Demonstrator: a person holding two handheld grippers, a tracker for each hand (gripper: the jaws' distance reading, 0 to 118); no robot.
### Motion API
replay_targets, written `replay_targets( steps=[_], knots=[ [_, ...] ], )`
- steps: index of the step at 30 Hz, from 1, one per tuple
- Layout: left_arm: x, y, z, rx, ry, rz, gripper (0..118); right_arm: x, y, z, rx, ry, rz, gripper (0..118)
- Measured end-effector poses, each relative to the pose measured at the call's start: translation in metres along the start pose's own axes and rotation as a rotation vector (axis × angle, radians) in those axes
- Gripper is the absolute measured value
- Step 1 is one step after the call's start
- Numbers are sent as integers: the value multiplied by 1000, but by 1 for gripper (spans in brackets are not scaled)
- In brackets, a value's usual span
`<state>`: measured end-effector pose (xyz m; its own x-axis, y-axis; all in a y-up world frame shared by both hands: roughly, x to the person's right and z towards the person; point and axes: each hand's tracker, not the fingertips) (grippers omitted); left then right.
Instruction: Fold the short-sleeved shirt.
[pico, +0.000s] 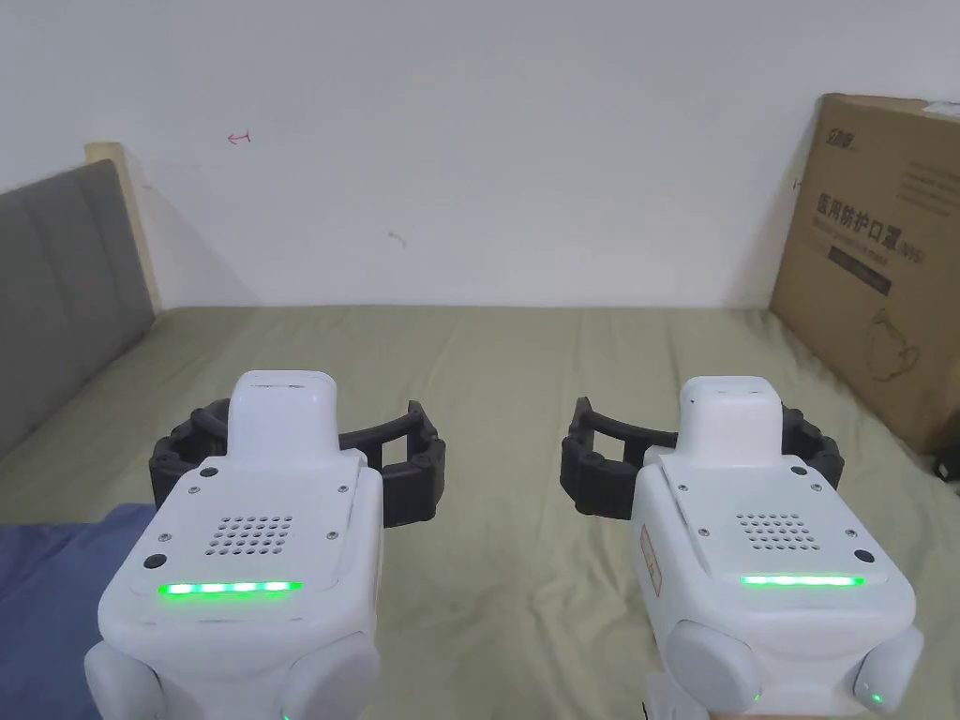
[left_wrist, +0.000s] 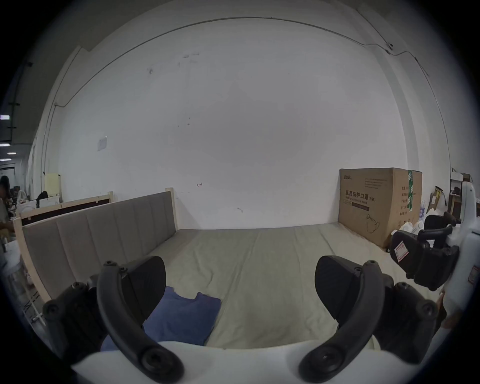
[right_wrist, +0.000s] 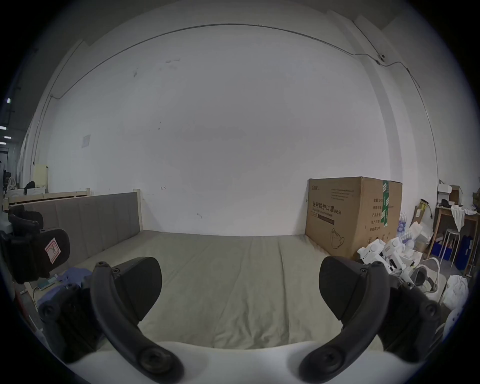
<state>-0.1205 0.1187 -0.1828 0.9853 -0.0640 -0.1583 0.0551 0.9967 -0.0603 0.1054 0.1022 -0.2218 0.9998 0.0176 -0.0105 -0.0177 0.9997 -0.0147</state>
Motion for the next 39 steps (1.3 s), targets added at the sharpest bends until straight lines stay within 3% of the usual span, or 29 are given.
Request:
replay_targets(
  steps=[39],
  knots=[
    [-1, 4, 3, 19, -1, 1, 115, 6, -1, 0, -7, -17, -22, 118]
  ],
)
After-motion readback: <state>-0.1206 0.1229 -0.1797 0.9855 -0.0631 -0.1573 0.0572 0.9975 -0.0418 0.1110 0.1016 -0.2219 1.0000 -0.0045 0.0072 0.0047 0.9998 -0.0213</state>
